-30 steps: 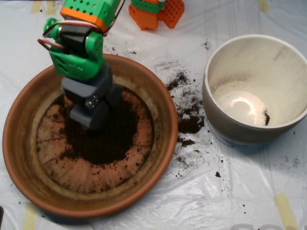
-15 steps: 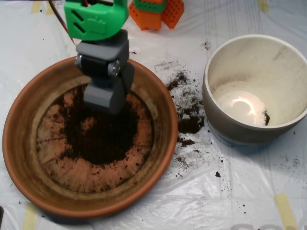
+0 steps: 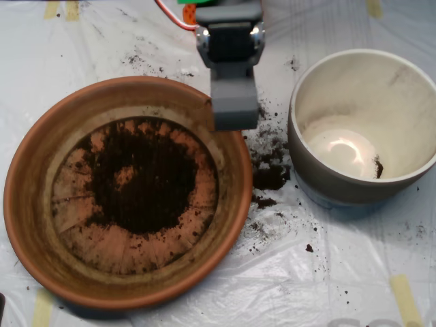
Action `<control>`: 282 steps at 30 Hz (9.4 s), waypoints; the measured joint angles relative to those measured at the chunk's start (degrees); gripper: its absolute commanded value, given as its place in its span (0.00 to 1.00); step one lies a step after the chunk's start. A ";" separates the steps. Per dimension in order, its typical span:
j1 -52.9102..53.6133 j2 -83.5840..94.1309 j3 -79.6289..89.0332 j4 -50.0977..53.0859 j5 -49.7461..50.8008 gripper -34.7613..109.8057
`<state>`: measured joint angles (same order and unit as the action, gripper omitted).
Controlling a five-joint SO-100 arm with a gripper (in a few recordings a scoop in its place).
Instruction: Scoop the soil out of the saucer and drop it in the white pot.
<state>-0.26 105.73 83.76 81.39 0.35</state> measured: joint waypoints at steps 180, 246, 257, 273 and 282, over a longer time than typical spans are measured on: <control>4.22 -5.10 -2.99 2.72 -2.02 0.24; -9.76 -14.06 -29.09 14.33 2.29 0.52; 14.85 -12.39 -14.33 6.94 3.16 0.52; 31.29 -14.41 16.96 -15.38 -6.42 0.51; 36.47 -22.94 16.96 -16.61 -9.67 0.47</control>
<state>36.21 82.79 100.72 64.78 -9.32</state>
